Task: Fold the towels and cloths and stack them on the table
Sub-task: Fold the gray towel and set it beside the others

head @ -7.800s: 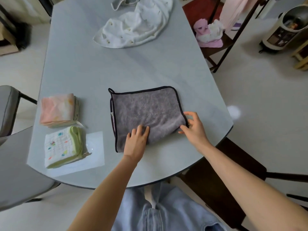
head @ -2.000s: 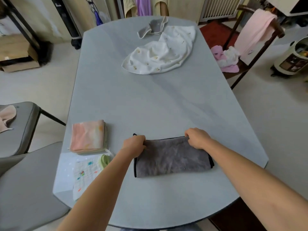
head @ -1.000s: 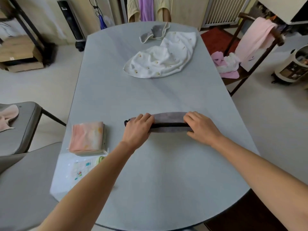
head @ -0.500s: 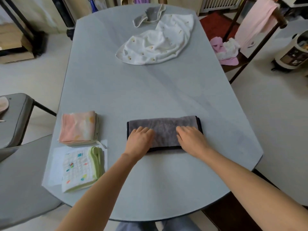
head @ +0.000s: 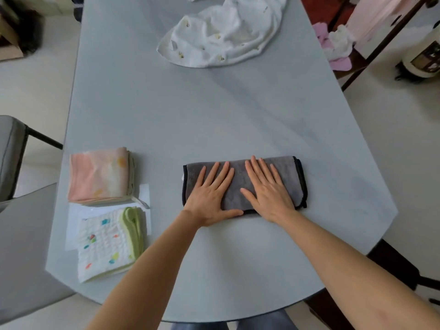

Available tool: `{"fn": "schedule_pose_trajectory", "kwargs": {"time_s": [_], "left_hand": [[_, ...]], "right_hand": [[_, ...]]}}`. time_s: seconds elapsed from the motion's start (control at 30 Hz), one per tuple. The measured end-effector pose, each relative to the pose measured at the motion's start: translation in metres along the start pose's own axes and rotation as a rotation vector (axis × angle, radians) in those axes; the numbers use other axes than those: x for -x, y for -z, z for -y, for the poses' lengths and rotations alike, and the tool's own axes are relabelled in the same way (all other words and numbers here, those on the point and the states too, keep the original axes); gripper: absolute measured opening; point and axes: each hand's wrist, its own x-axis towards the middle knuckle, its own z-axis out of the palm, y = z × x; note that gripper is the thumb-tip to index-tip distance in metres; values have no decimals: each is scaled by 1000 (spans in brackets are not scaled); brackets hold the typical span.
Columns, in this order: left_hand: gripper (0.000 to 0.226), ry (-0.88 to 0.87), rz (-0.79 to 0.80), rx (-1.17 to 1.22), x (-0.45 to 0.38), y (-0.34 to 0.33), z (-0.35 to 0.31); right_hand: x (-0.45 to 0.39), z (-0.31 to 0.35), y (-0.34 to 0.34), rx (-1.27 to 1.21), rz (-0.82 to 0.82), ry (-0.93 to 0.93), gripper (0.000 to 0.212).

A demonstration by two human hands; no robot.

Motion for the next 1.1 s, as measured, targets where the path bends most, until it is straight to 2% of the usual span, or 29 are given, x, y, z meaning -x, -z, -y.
{"fn": "schedule_pose_trajectory", "kwargs": {"time_s": [0.07,0.17,0.33,0.47,0.53,0.6,0.7,0.83,0.9,1.0,1.1], "left_hand": [[109,-37,6,-8,6,-2,3],[97,-108,1,-59,17,-1,3],[75,-127,107,-118,15,15,-14],[62,-57,121,-103,8,29,-25],[61,-51,132,-69,5,34,-27],[50,-64,160,-41,2,40,-26],[47,-92,163,-15,0,53,-24],[52,-172,93,-51,9,53,-19],[54,-202,76,-97,18,42,-16],[47,-219,-32,-89,23,30,-16],[39,-201,-256,27,12,36,-23]], "right_hand": [[7,-5,3,-9,50,96,79],[26,-22,14,62,73,264,80],[45,-42,24,162,29,393,57],[31,-31,36,138,-57,402,50],[29,-27,40,125,-61,392,52],[30,-26,43,140,-56,393,59],[27,-26,46,157,-135,390,43],[23,-27,50,200,-240,449,39],[29,-28,46,222,-231,463,44],[46,-32,31,233,-52,397,58],[57,-39,26,203,28,332,61]]}}
